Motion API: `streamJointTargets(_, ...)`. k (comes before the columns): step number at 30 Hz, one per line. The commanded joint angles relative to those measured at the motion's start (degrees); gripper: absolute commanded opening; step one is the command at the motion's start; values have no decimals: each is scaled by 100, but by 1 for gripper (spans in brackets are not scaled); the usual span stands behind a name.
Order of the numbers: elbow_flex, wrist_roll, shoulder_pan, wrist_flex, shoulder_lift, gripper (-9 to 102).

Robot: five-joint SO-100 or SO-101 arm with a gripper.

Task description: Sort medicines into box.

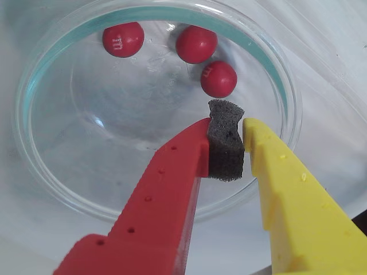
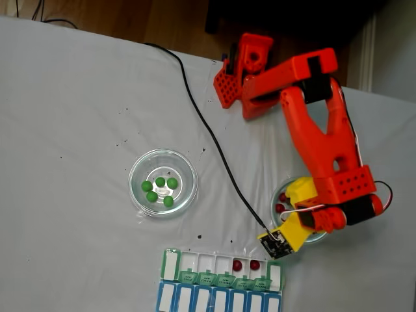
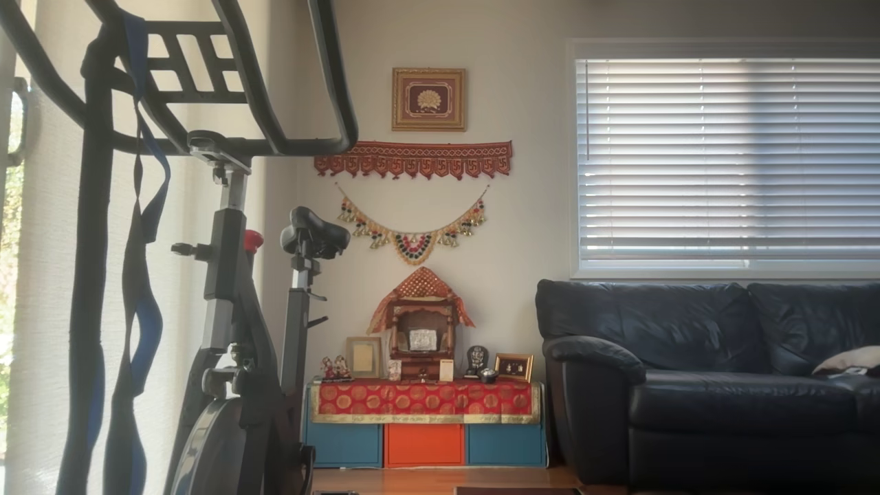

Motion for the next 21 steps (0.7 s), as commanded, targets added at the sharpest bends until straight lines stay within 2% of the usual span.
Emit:
streamJointTargets(1,-53,9,88,-26,571,4)
streamJointTargets(12,9,-220,105,105,536,17)
streamJointTargets(21,123,-272,-26,149,316,22)
